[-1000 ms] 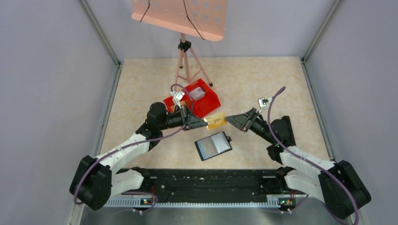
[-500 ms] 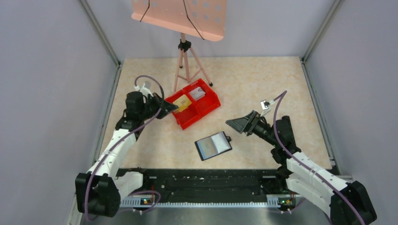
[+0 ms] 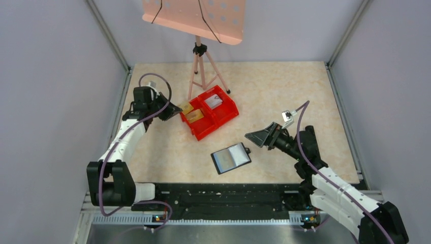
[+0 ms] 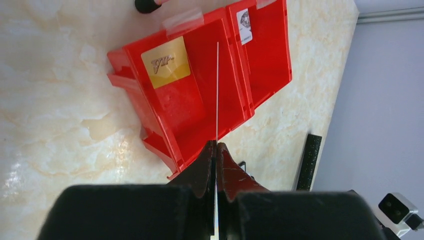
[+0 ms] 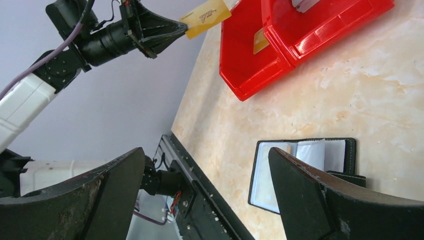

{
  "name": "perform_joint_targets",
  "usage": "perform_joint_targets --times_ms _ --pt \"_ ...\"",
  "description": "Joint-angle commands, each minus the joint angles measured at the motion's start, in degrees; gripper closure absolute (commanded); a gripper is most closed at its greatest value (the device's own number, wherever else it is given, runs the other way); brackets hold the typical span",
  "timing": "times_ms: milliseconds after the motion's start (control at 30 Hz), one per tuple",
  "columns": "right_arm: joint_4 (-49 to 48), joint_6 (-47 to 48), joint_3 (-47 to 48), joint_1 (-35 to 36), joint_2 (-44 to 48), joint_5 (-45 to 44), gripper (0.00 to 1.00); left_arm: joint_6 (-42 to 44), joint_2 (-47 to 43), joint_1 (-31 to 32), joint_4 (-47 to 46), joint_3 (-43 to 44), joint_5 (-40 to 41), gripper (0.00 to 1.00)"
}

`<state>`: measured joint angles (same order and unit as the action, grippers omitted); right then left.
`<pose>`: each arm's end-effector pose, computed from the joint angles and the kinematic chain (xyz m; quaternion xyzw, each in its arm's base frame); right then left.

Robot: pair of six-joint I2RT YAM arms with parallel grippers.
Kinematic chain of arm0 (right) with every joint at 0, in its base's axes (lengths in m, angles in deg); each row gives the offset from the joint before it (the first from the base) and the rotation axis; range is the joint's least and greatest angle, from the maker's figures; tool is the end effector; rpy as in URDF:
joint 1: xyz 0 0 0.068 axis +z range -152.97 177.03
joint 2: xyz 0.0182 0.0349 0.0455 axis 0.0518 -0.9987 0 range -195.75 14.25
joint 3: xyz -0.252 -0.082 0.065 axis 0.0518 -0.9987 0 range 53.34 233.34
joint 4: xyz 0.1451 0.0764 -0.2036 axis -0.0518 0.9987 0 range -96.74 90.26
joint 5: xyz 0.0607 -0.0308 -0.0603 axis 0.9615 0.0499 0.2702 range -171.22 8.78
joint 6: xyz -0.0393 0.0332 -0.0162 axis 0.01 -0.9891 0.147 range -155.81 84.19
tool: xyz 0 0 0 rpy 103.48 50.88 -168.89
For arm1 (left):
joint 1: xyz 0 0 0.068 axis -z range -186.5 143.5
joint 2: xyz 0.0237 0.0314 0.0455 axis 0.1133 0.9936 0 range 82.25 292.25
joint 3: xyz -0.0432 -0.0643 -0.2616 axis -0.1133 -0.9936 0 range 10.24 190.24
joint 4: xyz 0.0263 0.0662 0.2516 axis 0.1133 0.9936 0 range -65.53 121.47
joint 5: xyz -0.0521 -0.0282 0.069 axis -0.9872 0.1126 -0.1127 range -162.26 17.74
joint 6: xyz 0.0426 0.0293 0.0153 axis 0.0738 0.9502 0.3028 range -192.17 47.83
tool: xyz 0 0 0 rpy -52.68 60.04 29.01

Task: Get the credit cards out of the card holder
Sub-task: Place the credit card in the storage box.

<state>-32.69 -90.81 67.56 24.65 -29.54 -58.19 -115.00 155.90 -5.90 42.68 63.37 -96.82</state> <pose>0.1519 0.0951 0.2208 0.0364 0.7264 0.5520 0.4077 0.2791 -0.0178 0.2705 -0.2315 0.8550 -0.3345 0.3217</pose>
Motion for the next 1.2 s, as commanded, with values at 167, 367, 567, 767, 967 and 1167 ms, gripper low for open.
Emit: perform_joint_targets --times_ms 167,367,567,767,967,1167 --pt "2.4 2.6 1.5 0.1 3.1 0.1 0.06 2.2 8.6 -0.2 2.0 7.4 -3.3 1.00" --pt "3.5 2.8 1.9 0.1 3.3 0.5 0.06 0.3 12.4 -0.2 1.5 6.9 -3.9 1.00" --pt "4.3 2.7 2.5 0.1 3.3 0.1 0.06 0.4 14.4 -0.2 -0.4 6.5 -3.4 1.00" --pt "4.9 2.9 3.4 0.1 3.4 -0.1 0.07 0.7 16.7 -0.2 -1.4 7.1 -3.6 1.00" --pt "4.5 2.9 3.4 0.1 2.9 -0.2 0.07 -0.1 18.1 -0.2 -1.9 8.0 -3.8 1.00" --pt "3.8 2.9 3.6 0.1 1.8 0.2 0.07 -0.8 20.0 0.1 -1.9 9.6 -3.7 1.00"
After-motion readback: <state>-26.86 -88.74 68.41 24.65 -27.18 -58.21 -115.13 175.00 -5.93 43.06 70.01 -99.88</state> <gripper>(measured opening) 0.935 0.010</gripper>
